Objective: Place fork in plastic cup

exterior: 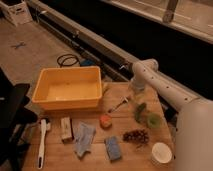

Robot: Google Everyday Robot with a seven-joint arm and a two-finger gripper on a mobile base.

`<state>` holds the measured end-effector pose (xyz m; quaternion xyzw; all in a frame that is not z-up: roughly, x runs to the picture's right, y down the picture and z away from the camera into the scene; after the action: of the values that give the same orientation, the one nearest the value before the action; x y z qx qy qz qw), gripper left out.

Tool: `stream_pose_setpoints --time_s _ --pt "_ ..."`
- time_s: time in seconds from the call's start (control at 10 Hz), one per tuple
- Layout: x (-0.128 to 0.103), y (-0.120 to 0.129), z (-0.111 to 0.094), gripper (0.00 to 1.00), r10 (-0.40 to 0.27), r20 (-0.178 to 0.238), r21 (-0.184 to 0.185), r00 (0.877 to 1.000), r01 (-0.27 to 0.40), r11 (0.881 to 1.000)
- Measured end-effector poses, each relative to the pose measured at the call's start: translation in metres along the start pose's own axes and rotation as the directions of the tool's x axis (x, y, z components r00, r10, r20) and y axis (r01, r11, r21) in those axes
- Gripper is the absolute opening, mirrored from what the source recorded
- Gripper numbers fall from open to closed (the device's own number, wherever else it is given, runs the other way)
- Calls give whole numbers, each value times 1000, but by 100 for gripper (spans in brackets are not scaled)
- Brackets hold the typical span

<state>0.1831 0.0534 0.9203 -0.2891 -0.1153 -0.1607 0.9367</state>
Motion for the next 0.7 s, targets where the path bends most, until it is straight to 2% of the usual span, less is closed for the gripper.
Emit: stream_pose_setpoints --time_s 0.3,0.7 --pt "0 -3 23 65 -30 27 -34 999 31 999" --pt "-1 -7 39 65 -50 60 -65 997 54 996"
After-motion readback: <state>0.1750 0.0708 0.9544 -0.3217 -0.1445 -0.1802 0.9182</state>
